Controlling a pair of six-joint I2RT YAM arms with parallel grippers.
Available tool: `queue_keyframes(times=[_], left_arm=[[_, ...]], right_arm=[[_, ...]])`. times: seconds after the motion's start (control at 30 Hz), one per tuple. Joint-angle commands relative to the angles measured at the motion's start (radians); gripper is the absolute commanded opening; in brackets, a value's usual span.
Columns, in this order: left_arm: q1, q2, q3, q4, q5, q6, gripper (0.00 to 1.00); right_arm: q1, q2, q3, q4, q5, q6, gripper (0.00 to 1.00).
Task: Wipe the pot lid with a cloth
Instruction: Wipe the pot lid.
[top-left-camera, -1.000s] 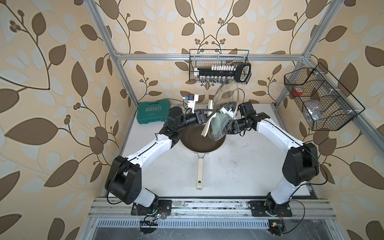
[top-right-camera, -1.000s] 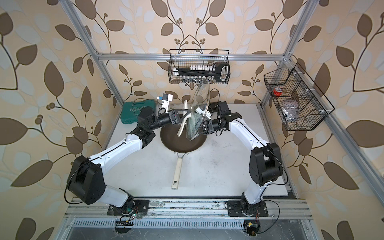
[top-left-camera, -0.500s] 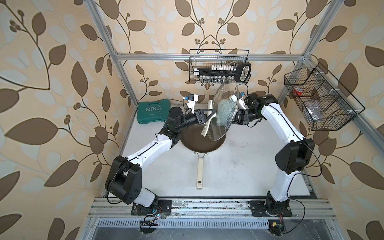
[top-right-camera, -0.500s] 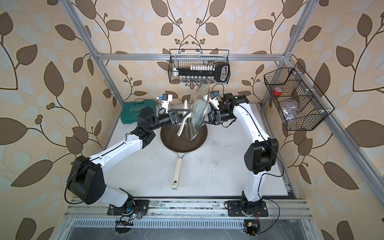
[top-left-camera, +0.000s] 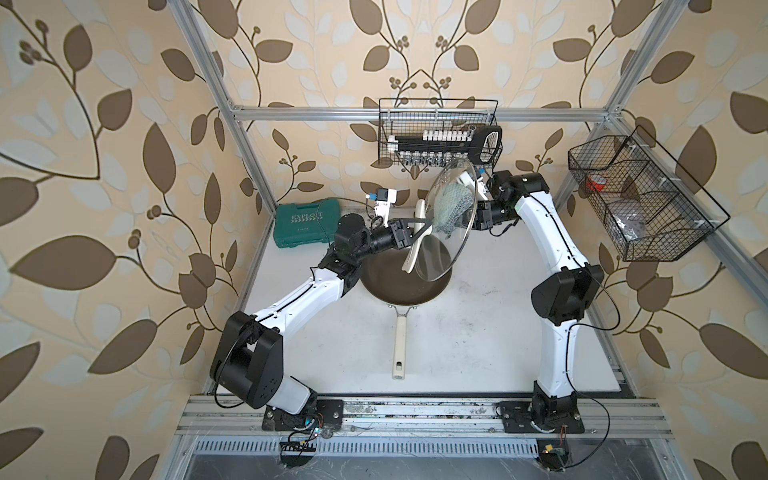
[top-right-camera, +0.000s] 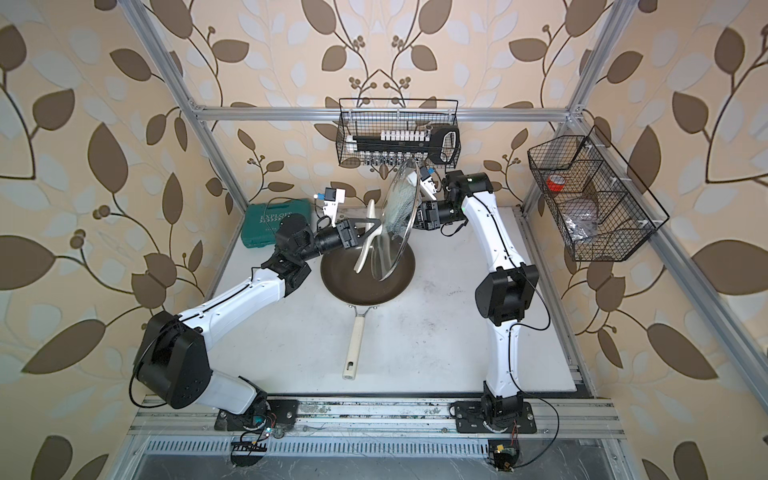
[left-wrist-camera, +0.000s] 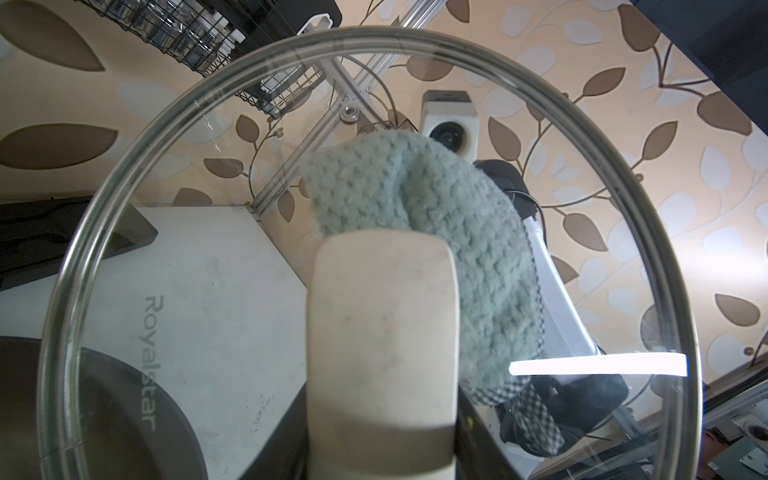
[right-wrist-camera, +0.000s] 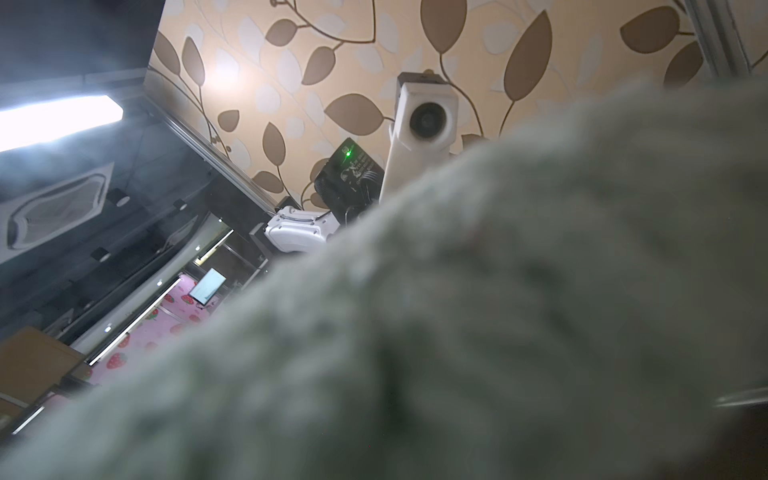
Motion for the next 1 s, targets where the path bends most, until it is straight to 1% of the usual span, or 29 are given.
queue_keyframes(times=[0.0, 0.03, 0.07, 0.13, 0.2, 0.23, 0.27, 0.33, 0.43, 0.5, 0.63, 0.87, 0.97], left_arm=[[0.005, -0.06, 0.065, 0.3, 0.011, -0.002, 0.0], [0.004, -0.058, 0.066, 0.299, 0.012, -0.002, 0.0], [0.004, -0.056, 0.068, 0.299, 0.014, -0.003, 0.0], [0.004, -0.053, 0.068, 0.301, 0.02, -0.007, 0.0], [0.004, -0.051, 0.066, 0.314, 0.02, -0.015, 0.0], [0.005, -0.051, 0.065, 0.317, 0.021, -0.018, 0.0], [0.004, -0.051, 0.066, 0.317, 0.023, -0.02, 0.0], [0.004, -0.054, 0.067, 0.317, 0.026, -0.023, 0.0], [0.004, -0.064, 0.07, 0.312, 0.029, -0.023, 0.0], [0.004, -0.075, 0.074, 0.299, 0.031, -0.015, 0.0], [0.004, -0.088, 0.087, 0.287, 0.032, -0.008, 0.0], [0.004, -0.113, 0.097, 0.271, 0.028, 0.008, 0.0], [0.004, -0.119, 0.091, 0.276, 0.023, 0.01, 0.0]], right_arm=[[-0.003, -0.009, -0.05, 0.17, 0.028, 0.242, 0.0], [-0.002, -0.033, -0.101, 0.278, 0.042, 0.316, 0.0], [-0.003, -0.07, -0.176, 0.43, 0.062, 0.437, 0.0], [-0.005, -0.151, -0.355, 0.836, 0.087, 0.725, 0.0], [-0.009, -0.215, -0.562, 1.436, 0.101, 1.177, 0.0], [-0.011, -0.209, -0.58, 1.577, 0.1, 1.301, 0.0], [-0.011, -0.183, -0.548, 1.589, 0.092, 1.338, 0.0], [-0.008, -0.145, -0.481, 1.513, 0.112, 1.301, 0.0], [0.004, -0.094, -0.41, 1.481, 0.121, 1.294, 0.0], [0.017, -0.075, -0.396, 1.477, 0.128, 1.292, 0.0], [0.044, -0.071, -0.431, 1.463, 0.135, 1.257, 0.0], [0.09, -0.107, -0.508, 1.265, 0.174, 1.038, 0.0], [0.108, -0.133, -0.565, 1.235, 0.184, 0.988, 0.0]])
